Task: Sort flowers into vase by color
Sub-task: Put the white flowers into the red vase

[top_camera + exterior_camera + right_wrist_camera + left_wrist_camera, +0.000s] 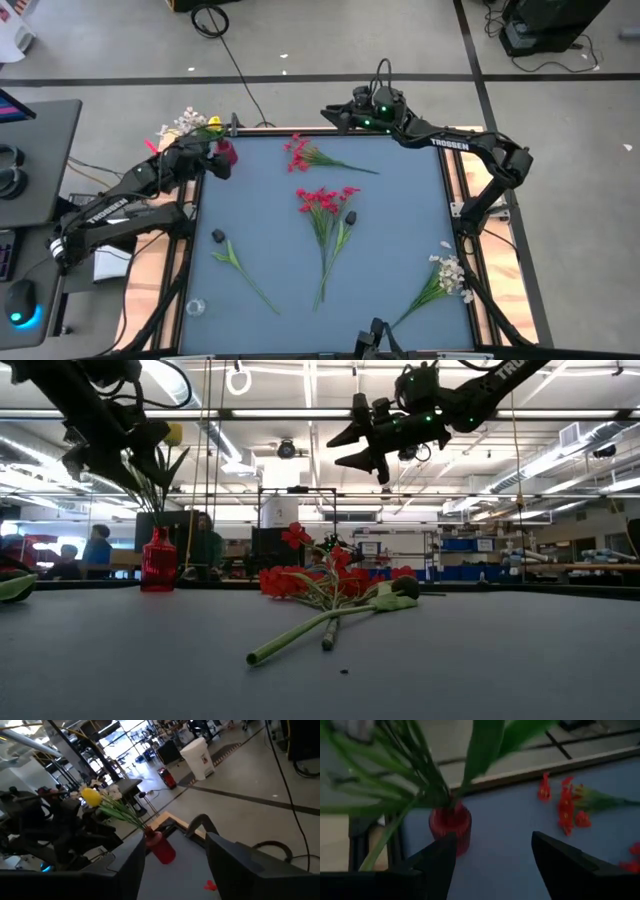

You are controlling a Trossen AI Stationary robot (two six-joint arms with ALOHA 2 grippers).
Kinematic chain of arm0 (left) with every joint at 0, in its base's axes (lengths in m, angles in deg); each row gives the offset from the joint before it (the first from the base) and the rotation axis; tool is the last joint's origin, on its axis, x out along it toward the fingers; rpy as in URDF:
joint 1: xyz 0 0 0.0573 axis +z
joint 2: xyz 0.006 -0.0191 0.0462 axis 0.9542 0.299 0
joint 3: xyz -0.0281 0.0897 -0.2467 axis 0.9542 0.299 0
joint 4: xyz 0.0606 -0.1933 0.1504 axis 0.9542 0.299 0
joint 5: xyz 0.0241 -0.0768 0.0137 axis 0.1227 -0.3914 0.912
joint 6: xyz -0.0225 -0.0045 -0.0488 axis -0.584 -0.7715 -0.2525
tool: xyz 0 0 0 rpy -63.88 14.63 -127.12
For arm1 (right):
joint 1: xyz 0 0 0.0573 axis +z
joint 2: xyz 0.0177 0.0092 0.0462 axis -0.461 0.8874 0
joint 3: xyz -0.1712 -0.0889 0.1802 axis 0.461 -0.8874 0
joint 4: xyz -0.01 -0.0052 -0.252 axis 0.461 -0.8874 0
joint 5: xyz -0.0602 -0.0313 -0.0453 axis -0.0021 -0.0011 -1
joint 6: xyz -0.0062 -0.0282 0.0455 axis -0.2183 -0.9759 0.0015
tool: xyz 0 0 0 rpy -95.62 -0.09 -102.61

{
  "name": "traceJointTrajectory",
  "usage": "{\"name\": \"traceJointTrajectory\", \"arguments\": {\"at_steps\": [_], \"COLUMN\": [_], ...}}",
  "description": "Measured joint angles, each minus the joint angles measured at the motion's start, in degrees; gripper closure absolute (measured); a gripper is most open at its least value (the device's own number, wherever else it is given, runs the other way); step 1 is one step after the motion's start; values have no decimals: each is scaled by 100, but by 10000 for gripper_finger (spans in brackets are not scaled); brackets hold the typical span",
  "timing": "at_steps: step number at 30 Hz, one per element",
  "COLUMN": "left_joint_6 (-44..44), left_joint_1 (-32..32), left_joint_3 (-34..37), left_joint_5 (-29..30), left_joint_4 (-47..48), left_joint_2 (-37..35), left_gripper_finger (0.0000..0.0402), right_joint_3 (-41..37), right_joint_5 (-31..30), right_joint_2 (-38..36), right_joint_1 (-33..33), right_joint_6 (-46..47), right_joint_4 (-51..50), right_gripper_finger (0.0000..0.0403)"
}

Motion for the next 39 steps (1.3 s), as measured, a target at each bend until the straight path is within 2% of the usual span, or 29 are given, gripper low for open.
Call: {"name": "traceJointTrajectory", "arguments": {"at_steps": [8, 15, 24, 33, 39], "left_joint_6": [-735, -1229, -1876, -2543, -2716], "left_joint_1": [-54, -525, -1523, -2507, -3209], "left_joint_3": [8, 11, 11, 15, 15], "left_joint_5": [-1084, -1396, -1413, -1376, -981], "left_joint_4": [752, 1007, 1038, 526, 194], "left_joint_2": [39, 35, 195, 626, 839], "left_gripper_finger": [138, 141, 166, 168, 169], "right_joint_3": [0, 0, 0, 0, 0], "right_joint_5": [-63, -76, 522, 521, 328], "right_joint_2": [0, 0, 0, 0, 0], "right_joint_1": [-7, 6, 370, 1237, 1688], "right_joint_6": [329, 875, 1207, 1003, 871], "right_joint_4": [-254, -1949, -4043, -4978, -5209], "right_gripper_finger": [189, 189, 189, 189, 189]}}
